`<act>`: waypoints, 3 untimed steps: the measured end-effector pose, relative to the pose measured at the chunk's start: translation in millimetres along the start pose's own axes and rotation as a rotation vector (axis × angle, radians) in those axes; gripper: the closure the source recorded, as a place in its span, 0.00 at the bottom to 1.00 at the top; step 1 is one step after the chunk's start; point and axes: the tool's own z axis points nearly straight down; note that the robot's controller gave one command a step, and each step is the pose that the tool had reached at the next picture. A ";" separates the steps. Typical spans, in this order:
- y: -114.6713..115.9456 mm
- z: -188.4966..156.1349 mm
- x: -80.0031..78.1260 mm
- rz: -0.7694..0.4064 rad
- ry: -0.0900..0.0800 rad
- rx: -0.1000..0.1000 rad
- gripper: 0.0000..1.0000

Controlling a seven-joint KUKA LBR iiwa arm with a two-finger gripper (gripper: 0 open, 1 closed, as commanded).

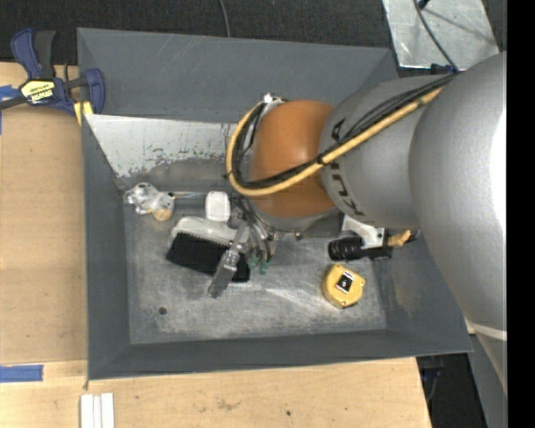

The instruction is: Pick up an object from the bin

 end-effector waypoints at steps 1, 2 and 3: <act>8.1 32.3 -2.4 0.142 -0.019 -0.014 0.00; 4.2 48.4 -6.3 0.223 -0.018 -0.011 1.00; 4.2 48.4 -6.3 0.223 -0.018 -0.011 1.00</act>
Offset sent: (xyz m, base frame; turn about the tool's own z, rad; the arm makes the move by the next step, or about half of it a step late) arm 0.0017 0.0027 -0.0531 0.2225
